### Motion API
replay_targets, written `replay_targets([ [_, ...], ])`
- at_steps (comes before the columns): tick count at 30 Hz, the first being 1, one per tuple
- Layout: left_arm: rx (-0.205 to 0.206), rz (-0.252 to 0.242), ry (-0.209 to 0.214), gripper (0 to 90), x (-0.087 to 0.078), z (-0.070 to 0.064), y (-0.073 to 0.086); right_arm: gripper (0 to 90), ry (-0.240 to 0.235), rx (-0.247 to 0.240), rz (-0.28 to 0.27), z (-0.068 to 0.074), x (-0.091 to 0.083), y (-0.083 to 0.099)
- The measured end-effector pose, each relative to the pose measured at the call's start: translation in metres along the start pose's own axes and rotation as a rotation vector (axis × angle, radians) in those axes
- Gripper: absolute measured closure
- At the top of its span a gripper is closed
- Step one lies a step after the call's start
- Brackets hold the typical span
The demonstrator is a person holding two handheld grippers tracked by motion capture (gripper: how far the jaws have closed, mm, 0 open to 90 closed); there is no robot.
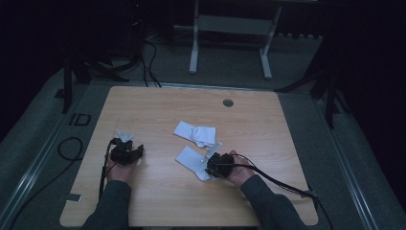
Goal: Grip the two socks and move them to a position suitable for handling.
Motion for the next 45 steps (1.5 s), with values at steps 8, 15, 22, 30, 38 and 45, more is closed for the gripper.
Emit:
replay_targets([
  [8,0.000,0.000,0.000,52.4,0.000,0.000,0.000,89.6,-0.074,-0.056,-0.043,0.009,0.013,-0.024],
  [15,0.000,0.000,0.001,52.3,0.000,0.000,0.000,88.1,-0.083,-0.113,-0.021,0.014,0.016,-0.034],
  [22,0.000,-0.001,0.001,52.2,0.000,0.000,0.000,81.2,-0.022,-0.087,-0.061,-0.003,0.001,-0.043],
  [30,-0.003,-0.003,0.001,51.9,0.000,0.000,0.000,88.0,0.102,0.054,-0.149,-0.053,-0.017,-0.051],
  [38,-0.001,-0.002,0.001,51.7,0.001,0.000,0.000,88.1,0.193,0.150,-0.152,-0.082,-0.002,-0.052],
  [45,0.000,-0.003,0.002,51.7,0.001,0.000,0.000,77.0,0.201,0.149,-0.152,-0.089,0.012,-0.076],
])
Point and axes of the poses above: each handheld gripper's, and its own axes: x roughly forward along the jaws, y roughly out of its underside, z roughly to its left, the point moved 4 cm from there along x, roughly forward along the jaws
